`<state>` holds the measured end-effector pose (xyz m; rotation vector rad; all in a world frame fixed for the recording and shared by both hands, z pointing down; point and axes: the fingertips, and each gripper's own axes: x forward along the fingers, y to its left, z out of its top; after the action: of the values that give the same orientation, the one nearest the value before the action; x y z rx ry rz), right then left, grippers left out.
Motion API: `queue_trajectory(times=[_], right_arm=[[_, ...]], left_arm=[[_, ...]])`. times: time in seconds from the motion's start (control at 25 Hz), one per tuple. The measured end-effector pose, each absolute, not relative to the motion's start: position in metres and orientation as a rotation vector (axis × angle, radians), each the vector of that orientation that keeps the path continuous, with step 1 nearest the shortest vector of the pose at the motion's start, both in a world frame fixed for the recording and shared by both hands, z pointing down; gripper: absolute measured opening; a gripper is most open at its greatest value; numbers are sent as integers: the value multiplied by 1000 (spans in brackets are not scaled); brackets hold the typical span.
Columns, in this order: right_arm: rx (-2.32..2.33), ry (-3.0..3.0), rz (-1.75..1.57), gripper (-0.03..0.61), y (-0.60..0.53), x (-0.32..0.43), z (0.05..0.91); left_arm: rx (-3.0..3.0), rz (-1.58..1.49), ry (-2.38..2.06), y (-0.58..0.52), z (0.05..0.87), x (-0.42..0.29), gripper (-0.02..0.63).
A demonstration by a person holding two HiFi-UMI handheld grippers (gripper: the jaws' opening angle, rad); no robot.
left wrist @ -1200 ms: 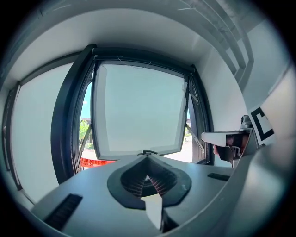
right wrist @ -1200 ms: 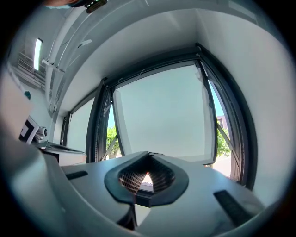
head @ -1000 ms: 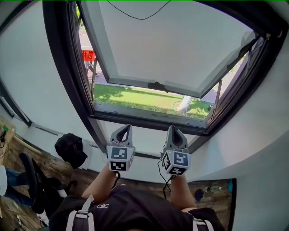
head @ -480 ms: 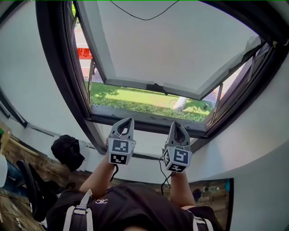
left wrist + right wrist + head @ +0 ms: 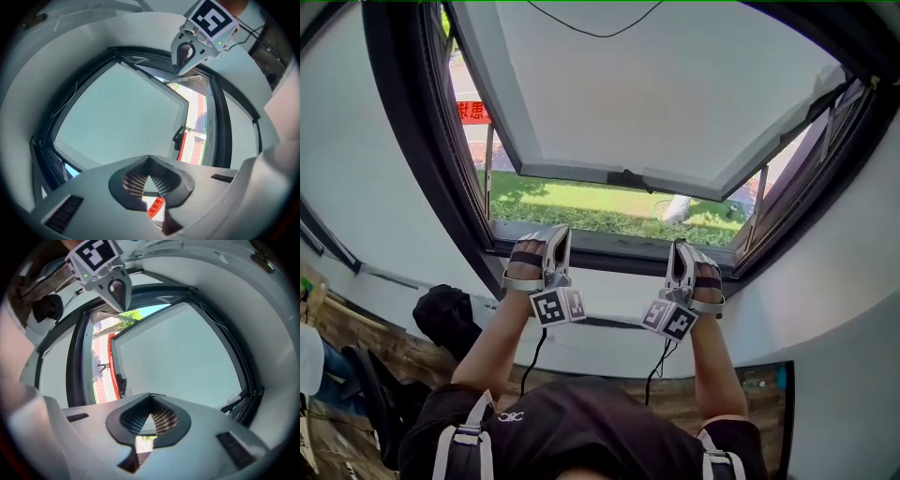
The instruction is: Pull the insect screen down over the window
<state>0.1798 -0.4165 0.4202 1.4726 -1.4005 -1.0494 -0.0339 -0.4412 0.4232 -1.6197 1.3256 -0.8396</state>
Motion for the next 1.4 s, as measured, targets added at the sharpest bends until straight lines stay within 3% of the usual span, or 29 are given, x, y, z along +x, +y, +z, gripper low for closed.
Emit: queue_trajectory(times=[0.12,0.28,0.48,0.76,1.2,1.4], right_arm=[[1427,-1396,-1045,5,-416,185,427],[1486,-1450,-1002,8,-414,190,419],[1663,-1489,-937,89,-408,219,377],[1741,-1338,-1083,112,-397,253,291],[1753,-1161,-1358,112,-372,258,123],[1782,-1166,-1373,120,-377,256,59]], left_arm=[[-1631,-837,1323,-445,423,-37,12],[-1662,-798,1344,-448,414,-40,72],[-1629,-726,1417,-447,382,-49,146],[-1466,-676,1453,-453,304,-73,158],[-1170,-543,1502,-440,77,-148,155],[-1114,-700,1493,-454,28,-167,156]])
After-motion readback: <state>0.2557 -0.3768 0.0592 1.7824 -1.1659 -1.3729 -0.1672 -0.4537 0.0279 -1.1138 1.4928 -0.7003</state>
